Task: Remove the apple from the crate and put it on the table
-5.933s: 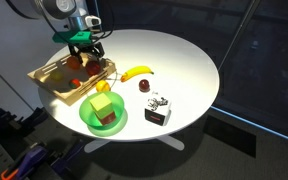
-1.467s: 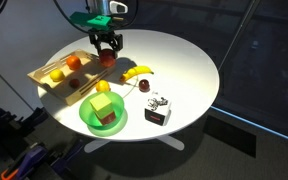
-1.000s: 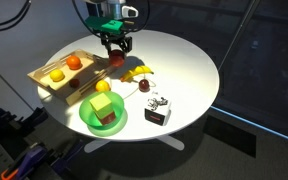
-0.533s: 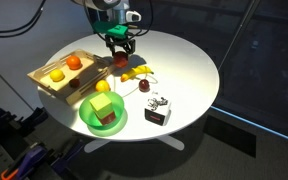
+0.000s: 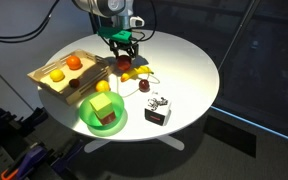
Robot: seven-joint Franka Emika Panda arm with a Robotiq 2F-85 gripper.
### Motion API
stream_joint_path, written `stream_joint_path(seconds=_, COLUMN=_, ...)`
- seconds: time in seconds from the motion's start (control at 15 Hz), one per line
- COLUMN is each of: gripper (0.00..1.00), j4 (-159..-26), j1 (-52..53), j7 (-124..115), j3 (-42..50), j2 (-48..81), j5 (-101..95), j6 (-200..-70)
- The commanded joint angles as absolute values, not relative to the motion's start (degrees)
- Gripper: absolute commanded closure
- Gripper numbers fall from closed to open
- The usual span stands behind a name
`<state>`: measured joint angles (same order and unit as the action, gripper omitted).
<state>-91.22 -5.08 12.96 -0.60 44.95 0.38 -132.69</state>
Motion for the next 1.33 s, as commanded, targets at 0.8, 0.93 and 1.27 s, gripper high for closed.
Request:
stream_joint_path(seconds=0.8, gripper=0.00, j4=-88.4, j1=-5.6, j7=13.0, j3=0.1, j2=46.1, j5=-0.4, j6=-130.4)
stream_joint_path(seconds=0.93, gripper=0.00, j4=-89.2, j1=-5.6, j7=13.3, j3=-0.4, j2=45.4, j5=-0.1, j6=-130.1)
stream_joint_path(seconds=1.27, gripper=0.00, j4=-90.9, j1=-4.9, j7=12.9, j3=-1.4, j2=43.5, j5=0.1, j6=-127.5)
